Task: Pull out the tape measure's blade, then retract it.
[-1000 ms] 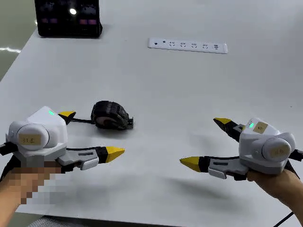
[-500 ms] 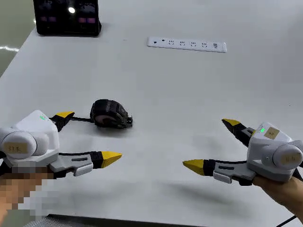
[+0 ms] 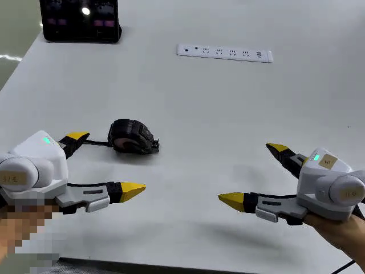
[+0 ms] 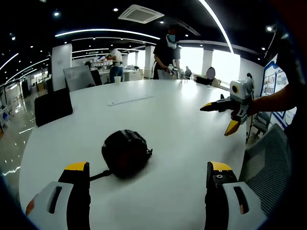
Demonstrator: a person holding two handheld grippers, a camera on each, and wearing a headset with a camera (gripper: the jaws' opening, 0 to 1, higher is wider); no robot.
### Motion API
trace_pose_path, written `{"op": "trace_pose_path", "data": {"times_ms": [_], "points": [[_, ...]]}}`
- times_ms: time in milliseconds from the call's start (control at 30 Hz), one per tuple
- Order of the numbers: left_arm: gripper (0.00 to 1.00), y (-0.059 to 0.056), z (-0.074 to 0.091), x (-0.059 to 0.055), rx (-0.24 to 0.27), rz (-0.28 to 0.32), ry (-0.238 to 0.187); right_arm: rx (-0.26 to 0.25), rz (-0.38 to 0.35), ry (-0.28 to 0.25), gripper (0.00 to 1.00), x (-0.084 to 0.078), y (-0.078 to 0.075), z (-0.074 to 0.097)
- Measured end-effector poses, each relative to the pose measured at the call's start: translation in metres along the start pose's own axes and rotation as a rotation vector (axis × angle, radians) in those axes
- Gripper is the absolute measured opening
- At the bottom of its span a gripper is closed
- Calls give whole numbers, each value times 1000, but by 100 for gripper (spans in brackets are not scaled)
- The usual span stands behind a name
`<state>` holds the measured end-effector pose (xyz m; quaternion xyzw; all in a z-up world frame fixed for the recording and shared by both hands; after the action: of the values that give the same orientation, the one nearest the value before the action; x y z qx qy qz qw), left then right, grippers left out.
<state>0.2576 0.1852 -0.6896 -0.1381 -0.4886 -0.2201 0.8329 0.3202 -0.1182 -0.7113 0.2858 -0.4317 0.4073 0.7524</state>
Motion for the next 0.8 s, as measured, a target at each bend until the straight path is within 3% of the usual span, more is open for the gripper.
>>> {"op": "trace_pose_path", "data": {"times_ms": [467, 800], "points": [[99, 2, 1, 2, -7, 11, -26, -2, -3, 8, 99, -2, -1, 0], [99, 1, 0, 1, -26, 7, -8, -9, -3, 8, 99, -1, -2, 3]]}}
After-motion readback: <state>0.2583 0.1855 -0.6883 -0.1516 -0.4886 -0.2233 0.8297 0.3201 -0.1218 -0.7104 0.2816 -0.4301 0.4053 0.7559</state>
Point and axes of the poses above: the centre of the closed fingertips' face, and the gripper's own axes: z roughly backward along the fingers, y roughly to its left, x roughly out of its top, the point moved 7 cm from there along z, roughly backward along the fingers, and after that the axes turned 2 degrees about -z, right-handed, at the moved point
